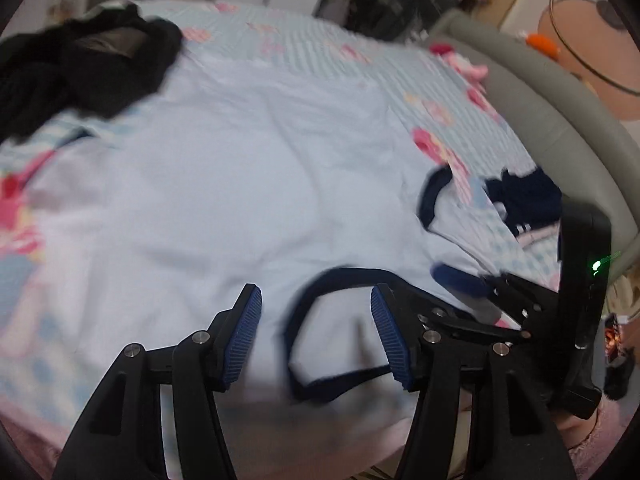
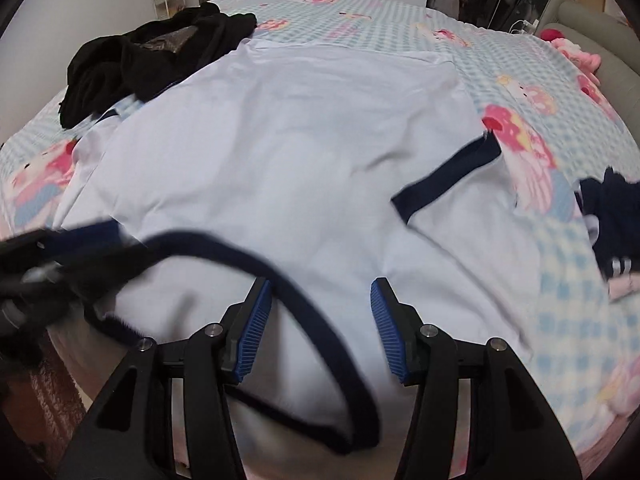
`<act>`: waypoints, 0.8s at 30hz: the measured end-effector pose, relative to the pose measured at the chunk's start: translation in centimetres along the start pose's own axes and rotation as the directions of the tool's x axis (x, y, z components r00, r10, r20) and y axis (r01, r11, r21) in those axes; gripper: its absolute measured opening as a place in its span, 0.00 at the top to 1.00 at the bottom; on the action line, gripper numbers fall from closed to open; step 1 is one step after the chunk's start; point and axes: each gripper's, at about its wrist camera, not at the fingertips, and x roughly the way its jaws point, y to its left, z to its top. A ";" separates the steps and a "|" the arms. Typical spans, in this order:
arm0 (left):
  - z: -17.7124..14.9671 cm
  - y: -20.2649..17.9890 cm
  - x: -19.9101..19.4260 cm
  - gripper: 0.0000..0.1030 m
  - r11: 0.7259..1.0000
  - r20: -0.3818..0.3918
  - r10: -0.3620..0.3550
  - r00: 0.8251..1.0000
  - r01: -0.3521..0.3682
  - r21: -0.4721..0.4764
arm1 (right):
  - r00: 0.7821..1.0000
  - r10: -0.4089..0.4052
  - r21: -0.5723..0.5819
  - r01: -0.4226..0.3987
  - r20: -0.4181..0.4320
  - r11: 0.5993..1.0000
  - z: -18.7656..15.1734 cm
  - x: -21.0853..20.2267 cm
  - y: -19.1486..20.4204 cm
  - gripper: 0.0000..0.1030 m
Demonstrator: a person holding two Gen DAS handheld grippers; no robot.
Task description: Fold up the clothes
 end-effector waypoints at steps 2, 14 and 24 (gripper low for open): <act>-0.1 1.9 -1.2 0.43 0.999 0.036 0.026 0.999 -0.025 -0.041 | 0.999 0.038 0.028 -0.039 0.027 0.999 0.2 -0.8 0.1 0.49; 0.9 14.8 -5.4 0.42 0.936 0.062 0.164 0.985 -0.135 -0.325 | 0.976 0.216 -0.101 -0.212 0.023 0.972 6.8 0.7 10.3 0.48; 4.7 17.9 1.4 0.42 0.944 -0.015 0.069 0.997 -0.070 -0.323 | 0.993 0.119 -0.099 -0.120 -0.009 0.988 3.3 2.8 12.1 0.47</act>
